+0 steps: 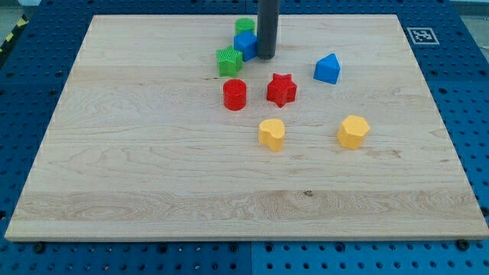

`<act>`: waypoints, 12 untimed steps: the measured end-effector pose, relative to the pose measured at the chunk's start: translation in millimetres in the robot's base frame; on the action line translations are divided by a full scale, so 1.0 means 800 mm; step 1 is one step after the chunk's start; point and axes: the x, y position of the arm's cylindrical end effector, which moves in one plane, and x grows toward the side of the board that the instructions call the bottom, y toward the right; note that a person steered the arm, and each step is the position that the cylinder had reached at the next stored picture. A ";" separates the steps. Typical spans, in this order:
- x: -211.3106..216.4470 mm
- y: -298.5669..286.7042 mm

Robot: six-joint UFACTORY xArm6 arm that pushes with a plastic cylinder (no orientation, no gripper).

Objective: Slide the blue cube to the top left

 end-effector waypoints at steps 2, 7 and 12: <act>-0.014 -0.001; -0.017 -0.062; -0.017 -0.187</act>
